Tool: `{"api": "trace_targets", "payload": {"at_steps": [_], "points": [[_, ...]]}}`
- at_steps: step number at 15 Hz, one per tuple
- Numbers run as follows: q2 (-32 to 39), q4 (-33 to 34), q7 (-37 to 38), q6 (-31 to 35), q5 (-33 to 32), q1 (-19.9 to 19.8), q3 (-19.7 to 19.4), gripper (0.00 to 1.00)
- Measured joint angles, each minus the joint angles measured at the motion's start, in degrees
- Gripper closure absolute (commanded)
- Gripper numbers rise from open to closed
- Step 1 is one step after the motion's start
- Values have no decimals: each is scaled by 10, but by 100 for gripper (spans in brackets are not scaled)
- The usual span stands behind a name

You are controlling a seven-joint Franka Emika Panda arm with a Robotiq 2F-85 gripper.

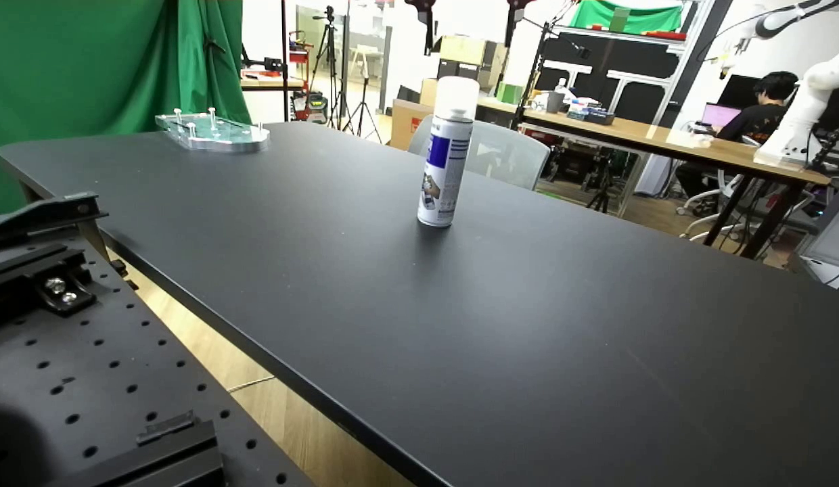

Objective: Remove the lid from the spray can

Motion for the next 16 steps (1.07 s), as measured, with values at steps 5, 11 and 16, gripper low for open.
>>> {"api": "trace_targets", "payload": {"at_steps": [5,11,16], "points": [[59,45,14,9,5,-1,9,0],[116,90,13,-5,38,-2,26,0],[139,111,8,-21,50,-8,40,49]]}}
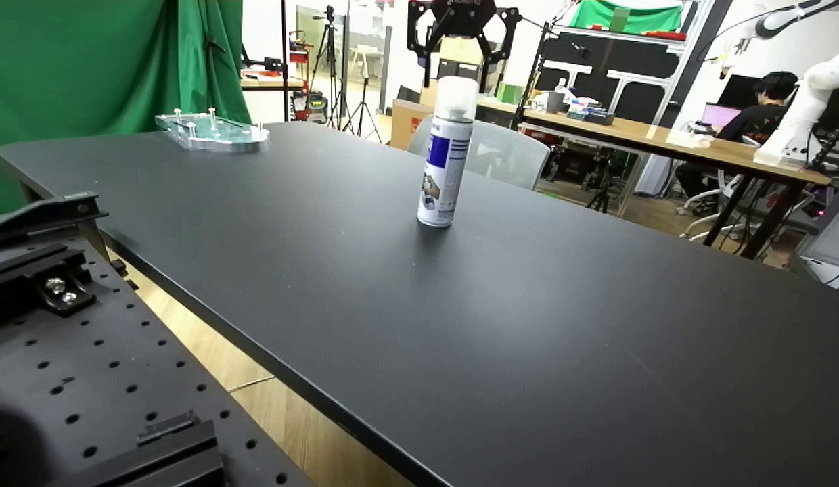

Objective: Remove the lid from the spray can

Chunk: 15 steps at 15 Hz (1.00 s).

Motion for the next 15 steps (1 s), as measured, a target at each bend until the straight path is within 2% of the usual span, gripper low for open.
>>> {"api": "trace_targets", "payload": {"at_steps": [2,11,15], "points": [[3,6,-3,-6,7,-3,5,60],[-9,12,-37,-12,47,-15,19,61],[-37,-7,-67,33,88,-14,33,61]]}}
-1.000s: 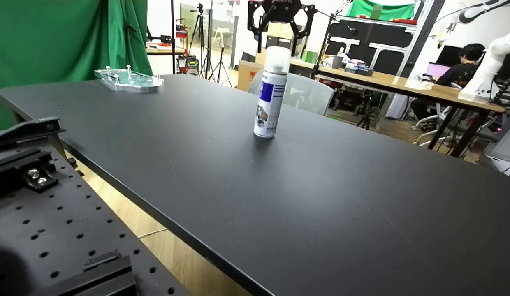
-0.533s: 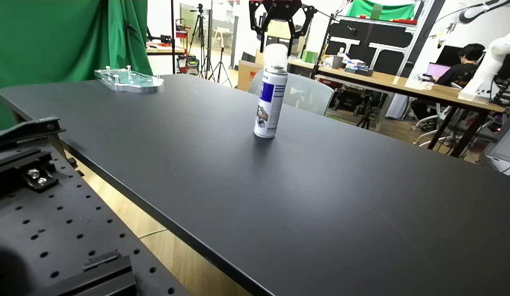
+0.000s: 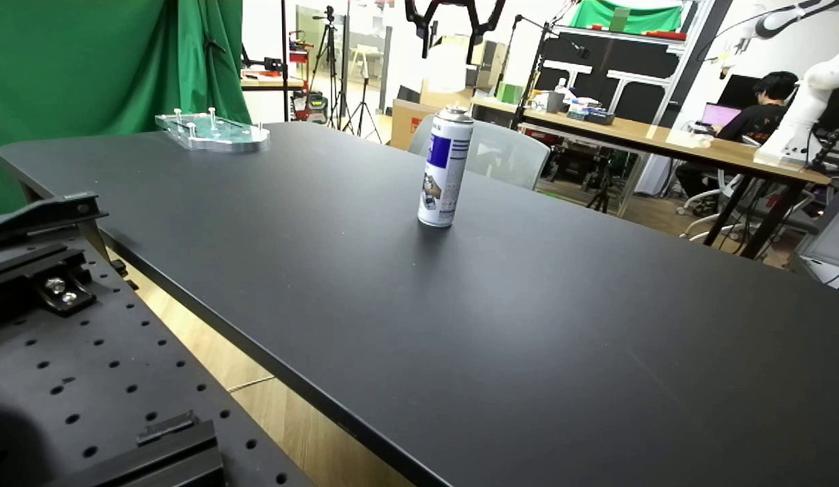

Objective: Remove the lid from the spray can

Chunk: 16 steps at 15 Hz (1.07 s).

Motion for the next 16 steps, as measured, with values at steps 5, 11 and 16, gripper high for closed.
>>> {"api": "trace_targets", "payload": {"at_steps": [5,11,16], "points": [[-36,-68,-67,86,115,18,26,61],[-47,-149,-132,135,212,58,42,61],[-36,-196,-135,198,211,63,45,61]]}}
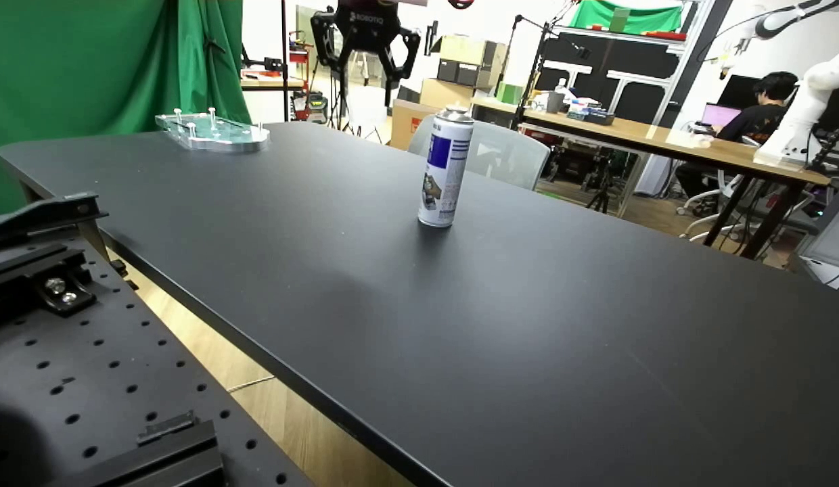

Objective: Remove the lid from the spray can

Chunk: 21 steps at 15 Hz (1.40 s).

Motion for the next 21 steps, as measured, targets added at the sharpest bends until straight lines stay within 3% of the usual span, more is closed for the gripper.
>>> {"api": "trace_targets", "payload": {"at_steps": [7,14,21], "points": [[7,1,39,27,1,-5,-3,61],[73,-6,129,123,4,4,-3,61],[141,-6,159,191,76,11,30,61]]}}
